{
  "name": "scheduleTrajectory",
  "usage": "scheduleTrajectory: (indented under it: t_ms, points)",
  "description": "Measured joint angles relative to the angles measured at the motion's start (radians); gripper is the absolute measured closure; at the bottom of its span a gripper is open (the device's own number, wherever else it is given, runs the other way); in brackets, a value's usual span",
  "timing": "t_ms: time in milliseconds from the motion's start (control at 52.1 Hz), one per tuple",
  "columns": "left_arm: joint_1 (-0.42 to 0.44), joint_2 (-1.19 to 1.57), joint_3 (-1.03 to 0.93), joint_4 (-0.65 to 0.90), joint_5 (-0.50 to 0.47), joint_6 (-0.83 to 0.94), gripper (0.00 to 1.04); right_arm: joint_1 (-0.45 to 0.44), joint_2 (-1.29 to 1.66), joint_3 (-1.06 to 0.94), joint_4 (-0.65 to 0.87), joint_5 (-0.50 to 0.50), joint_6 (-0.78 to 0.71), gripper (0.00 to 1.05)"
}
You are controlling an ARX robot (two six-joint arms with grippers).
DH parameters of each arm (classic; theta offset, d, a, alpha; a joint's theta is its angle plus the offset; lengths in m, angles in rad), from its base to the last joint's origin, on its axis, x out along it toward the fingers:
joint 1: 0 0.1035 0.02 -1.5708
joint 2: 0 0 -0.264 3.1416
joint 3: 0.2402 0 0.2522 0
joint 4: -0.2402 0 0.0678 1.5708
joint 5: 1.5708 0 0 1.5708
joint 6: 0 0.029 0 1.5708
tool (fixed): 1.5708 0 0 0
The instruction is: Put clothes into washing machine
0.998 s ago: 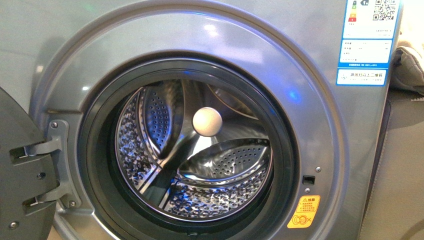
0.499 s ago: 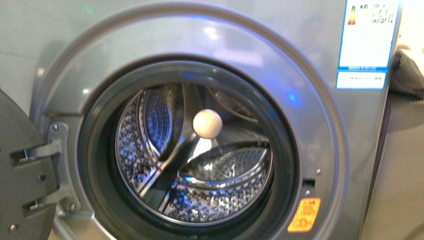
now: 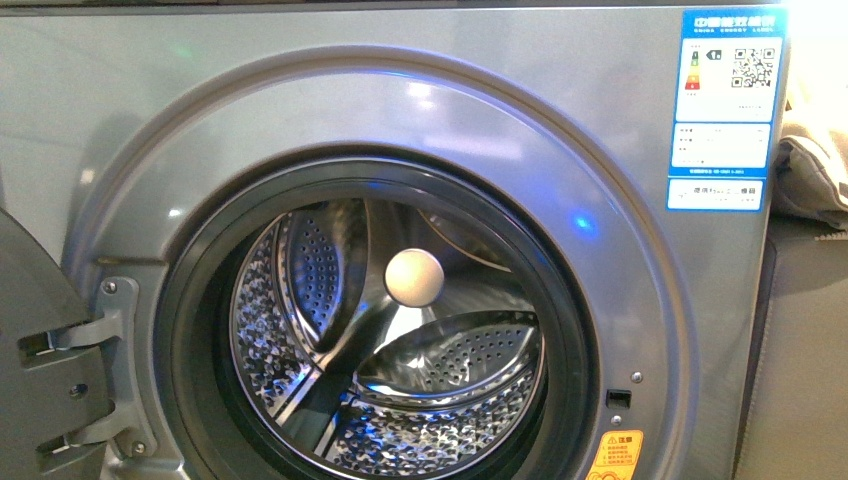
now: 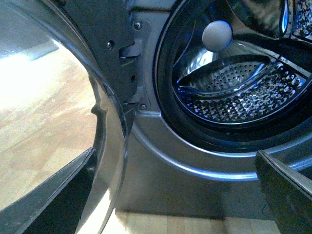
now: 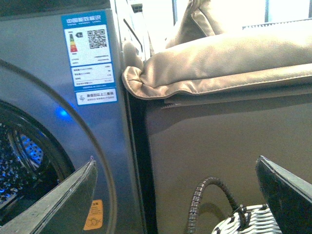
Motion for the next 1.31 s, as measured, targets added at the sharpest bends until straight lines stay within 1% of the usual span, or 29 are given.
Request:
scheduleTrajectory:
  t_ms: [96,250,422,537,614,672,883,1036,1171,1305]
  points:
    - [0.000,0.000,0.000,0.000,0.000,0.000,0.06,-0.083,0.152,0.041,0.100,-0.082,0.035,0.08]
    - [0.000,0.000,0.000,0.000,0.000,0.000,0.06,-0.160,0.340,0.142,0.178,-0.163,0.056,0.08]
    - [0.000,0.000,0.000,0.000,0.000,0.000,0.06,-0.226,0.525,0.276,0.177,-0.204,0.055,0.08]
    - [0.000,0.000,0.000,0.000,0.000,0.000,0.06,-0.272,0.669,0.372,0.108,-0.221,0.033,0.08]
    - [0.000,0.000,0.000,0.000,0.000,0.000,0.06,-0.317,0.819,0.460,0.023,-0.230,0.004,0.08]
    - [0.000,0.000,0.000,0.000,0.000,0.000,0.06,-0.343,0.893,0.502,-0.014,-0.232,-0.005,0.08]
    - [0.000,0.000,0.000,0.000,0.000,0.000,0.06,-0.409,1.120,0.557,-0.034,-0.235,-0.064,0.08]
    - [0.000,0.000,0.000,0.000,0.000,0.000,0.06,-0.443,1.265,0.557,0.001,-0.219,-0.121,0.08]
    - [0.000,0.000,0.000,0.000,0.000,0.000,0.06,-0.463,1.400,0.537,0.094,-0.192,-0.160,0.08]
    - [0.000,0.000,0.000,0.000,0.000,0.000,0.06,-0.478,1.599,0.542,0.188,-0.160,-0.179,0.08]
